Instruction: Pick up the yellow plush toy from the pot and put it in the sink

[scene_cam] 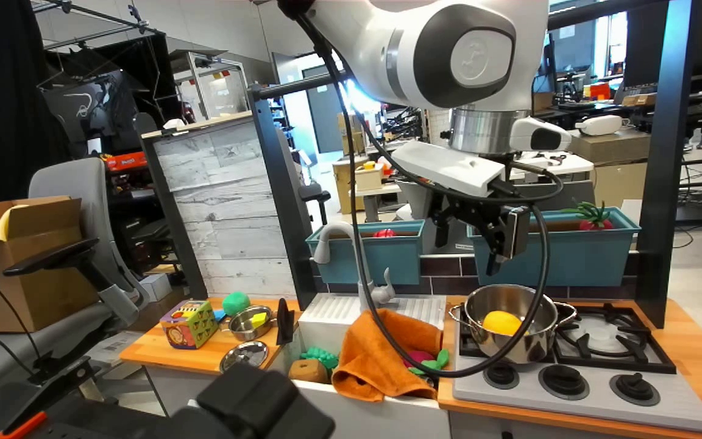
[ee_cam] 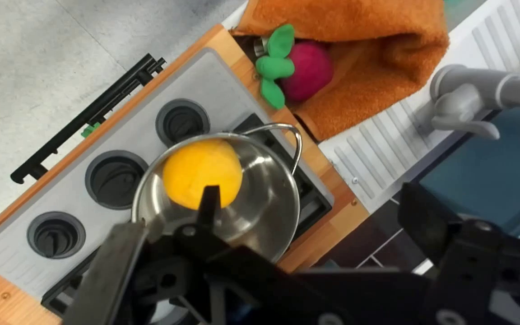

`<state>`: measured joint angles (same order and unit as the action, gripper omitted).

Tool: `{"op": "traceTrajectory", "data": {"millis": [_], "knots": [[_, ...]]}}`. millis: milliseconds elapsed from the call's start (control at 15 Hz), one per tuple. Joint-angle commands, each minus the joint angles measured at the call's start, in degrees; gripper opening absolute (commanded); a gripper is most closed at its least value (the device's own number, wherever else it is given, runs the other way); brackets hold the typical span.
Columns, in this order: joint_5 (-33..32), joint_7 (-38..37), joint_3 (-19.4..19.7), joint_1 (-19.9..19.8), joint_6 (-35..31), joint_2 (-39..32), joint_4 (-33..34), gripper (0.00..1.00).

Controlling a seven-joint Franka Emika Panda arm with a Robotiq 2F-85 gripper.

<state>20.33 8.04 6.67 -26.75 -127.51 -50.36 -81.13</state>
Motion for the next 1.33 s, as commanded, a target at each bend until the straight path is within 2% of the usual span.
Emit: {"op": "traceTrajectory", "data": {"millis": [0,467,733,800,1000,1267], "knots": [[0.2,-3.4,-0.8,-2.1,3.1,-6.8,10.6,1.0],[-0.5,-8.9,0.0,-2.3,9.3,-18.3,24.7,1.0],[-0.5,-11.3,0.2,-2.3,12.4,-22.6,31.0,1.0],[-1.5,-12.2,-0.7,-2.8,12.3,-22.9,31.4,1.0],[-2.5,-13.9,-0.3,-2.8,12.7,-24.3,33.7,1.0],[-3.9,-15.1,1.8,-2.2,15.3,-23.2,33.9,1.0]]}}
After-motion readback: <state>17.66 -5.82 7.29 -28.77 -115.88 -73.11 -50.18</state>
